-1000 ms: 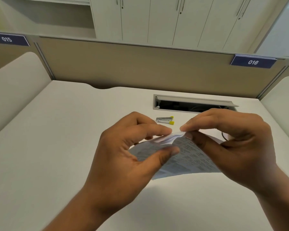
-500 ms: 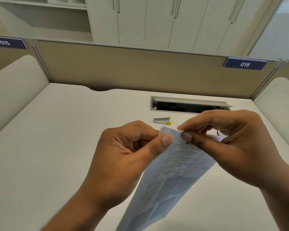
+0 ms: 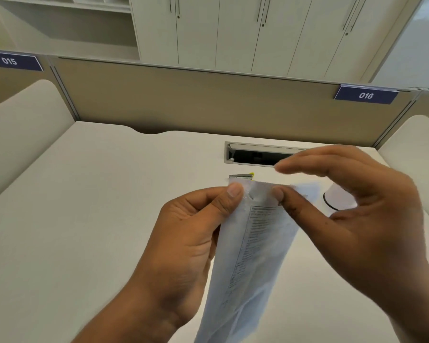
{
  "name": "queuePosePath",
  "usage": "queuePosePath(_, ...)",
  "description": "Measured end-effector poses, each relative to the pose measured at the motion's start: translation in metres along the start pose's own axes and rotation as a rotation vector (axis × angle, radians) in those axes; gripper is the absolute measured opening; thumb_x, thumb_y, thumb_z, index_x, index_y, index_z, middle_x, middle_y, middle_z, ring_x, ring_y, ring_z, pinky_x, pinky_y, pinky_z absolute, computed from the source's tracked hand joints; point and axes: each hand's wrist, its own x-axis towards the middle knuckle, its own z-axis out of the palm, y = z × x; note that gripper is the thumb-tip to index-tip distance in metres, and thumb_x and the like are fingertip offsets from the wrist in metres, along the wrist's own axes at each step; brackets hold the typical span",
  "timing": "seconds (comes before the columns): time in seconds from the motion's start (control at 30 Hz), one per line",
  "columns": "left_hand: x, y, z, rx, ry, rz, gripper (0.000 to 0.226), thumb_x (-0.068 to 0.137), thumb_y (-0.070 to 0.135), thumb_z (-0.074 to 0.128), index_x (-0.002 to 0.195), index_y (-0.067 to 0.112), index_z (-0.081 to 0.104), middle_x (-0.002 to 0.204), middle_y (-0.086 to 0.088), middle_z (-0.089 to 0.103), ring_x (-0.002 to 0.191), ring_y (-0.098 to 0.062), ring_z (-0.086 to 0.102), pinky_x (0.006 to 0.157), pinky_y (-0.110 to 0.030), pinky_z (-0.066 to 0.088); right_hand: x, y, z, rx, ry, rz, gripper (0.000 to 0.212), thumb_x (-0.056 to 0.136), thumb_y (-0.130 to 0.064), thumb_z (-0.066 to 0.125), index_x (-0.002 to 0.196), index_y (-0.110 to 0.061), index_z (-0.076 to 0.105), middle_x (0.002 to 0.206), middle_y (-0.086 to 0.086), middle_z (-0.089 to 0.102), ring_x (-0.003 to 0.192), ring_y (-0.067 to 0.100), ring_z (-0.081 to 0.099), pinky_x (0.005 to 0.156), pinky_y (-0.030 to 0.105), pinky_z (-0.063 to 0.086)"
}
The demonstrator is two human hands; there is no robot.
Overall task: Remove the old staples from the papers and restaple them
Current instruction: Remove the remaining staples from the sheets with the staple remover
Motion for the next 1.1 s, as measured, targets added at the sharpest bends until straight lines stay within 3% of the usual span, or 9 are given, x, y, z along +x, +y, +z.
queuePosePath(0.1,0.001,0.000,0.001,-0.015,0.043,-0.011,0.039,0.071,0.034,0.068,0.097,0.006,0.077,0.100,-0.014,0.077,0.091,-0.028,0.073,0.084,-0.036,0.059,-0.006,-0.010,0.005,0.029,0.023,0.011,0.006,0.080,-0.025,0.076,0.086,-0.026,0.074,0.084,-0.020,0.067,0.077,0.001,0.061,0.064,0.010,0.041)
queuePosePath(0.2,0.001,0.000,0.003,0.046,0.053,-0.002,0.042,0.064,0.041,0.067,0.096,0.015,0.078,0.099,-0.009,0.077,0.093,-0.026,0.072,0.083,-0.036,0.060,-0.008,-0.015,0.011,0.042,-0.017,0.052,0.010,0.079,-0.030,0.075,0.089,-0.029,0.076,0.085,-0.022,0.069,0.074,0.004,0.064,0.051,0.015,0.043)
queuePosePath(0.4,0.004,0.002,0.008,0.133,0.039,0.083,0.035,0.056,0.042,0.070,0.087,0.028,0.080,0.093,-0.001,0.079,0.093,-0.024,0.074,0.090,-0.038,0.056,-0.007,-0.015,0.014,0.021,0.013,0.069,0.014,0.081,-0.030,0.075,0.094,-0.028,0.077,0.089,-0.021,0.070,0.077,0.003,0.065,0.056,0.012,0.044)
queuePosePath(0.67,0.004,0.005,0.004,0.045,-0.031,0.041,0.036,0.061,0.023,0.074,0.096,0.016,0.080,0.098,-0.006,0.079,0.093,-0.023,0.075,0.083,-0.028,0.059,0.002,-0.014,0.008,-0.065,-0.046,-0.006,0.006,0.082,-0.031,0.073,0.085,-0.027,0.077,0.080,-0.020,0.068,0.071,0.005,0.062,0.058,0.013,0.041)
queuePosePath(0.87,0.003,0.008,0.005,0.103,-0.073,0.086,0.032,0.062,0.022,0.073,0.093,0.015,0.080,0.094,-0.007,0.079,0.092,-0.021,0.075,0.081,-0.024,0.058,0.011,-0.021,-0.002,-0.241,-0.151,-0.105,0.005,0.079,-0.032,0.069,0.074,-0.030,0.069,0.068,-0.016,0.062,0.058,0.009,0.055,0.049,0.029,0.047)
queuePosePath(1.1,0.000,0.014,0.006,0.164,-0.075,0.151,0.032,0.057,0.023,0.074,0.088,0.016,0.081,0.087,-0.006,0.080,0.085,-0.019,0.076,0.071,-0.018,0.056,0.020,-0.024,-0.005,-0.351,-0.269,-0.202,0.010,0.081,-0.033,0.060,0.073,-0.026,0.061,0.065,-0.013,0.050,0.054,0.015,0.049,0.046,0.034,0.046)
